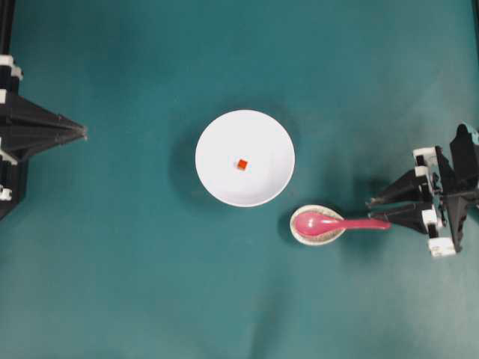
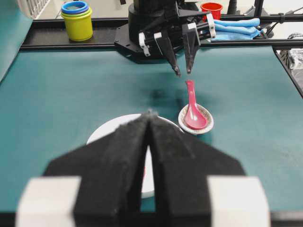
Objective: Grip the spoon and scoop the red block from the bowl with right arm.
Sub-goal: 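Move the right gripper left toward the pink spoon handle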
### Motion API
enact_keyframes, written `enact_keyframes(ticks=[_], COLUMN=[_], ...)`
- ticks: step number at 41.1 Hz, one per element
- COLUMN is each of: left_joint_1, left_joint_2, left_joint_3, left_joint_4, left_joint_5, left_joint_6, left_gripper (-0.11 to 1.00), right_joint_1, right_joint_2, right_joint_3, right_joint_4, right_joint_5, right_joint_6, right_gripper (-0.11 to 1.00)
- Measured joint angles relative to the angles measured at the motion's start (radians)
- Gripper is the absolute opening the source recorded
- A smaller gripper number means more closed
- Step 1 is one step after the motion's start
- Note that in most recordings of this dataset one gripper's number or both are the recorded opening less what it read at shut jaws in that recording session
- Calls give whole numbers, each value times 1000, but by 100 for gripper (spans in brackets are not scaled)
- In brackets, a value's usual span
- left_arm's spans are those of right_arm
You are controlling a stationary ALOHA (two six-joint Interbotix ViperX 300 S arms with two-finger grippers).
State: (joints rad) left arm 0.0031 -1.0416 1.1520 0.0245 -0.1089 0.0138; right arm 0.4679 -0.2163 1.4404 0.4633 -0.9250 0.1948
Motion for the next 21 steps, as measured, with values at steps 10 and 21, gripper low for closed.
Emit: enact_keyframes(ticks=[10, 21], left_joint_1=[0, 0], left_joint_2=[0, 0], left_joint_3=[0, -2], left_joint_4=[0, 0], left_joint_5=[-3, -6], left_joint_6=[0, 2], left_gripper=[0, 0], right_joint_1=[71, 71], right_joint_2=[69, 118], right_joint_3=[-20, -25], right_joint_4=[46, 58], right_joint_5=[6, 11], right_joint_6=[0, -3], right_gripper=[37, 37])
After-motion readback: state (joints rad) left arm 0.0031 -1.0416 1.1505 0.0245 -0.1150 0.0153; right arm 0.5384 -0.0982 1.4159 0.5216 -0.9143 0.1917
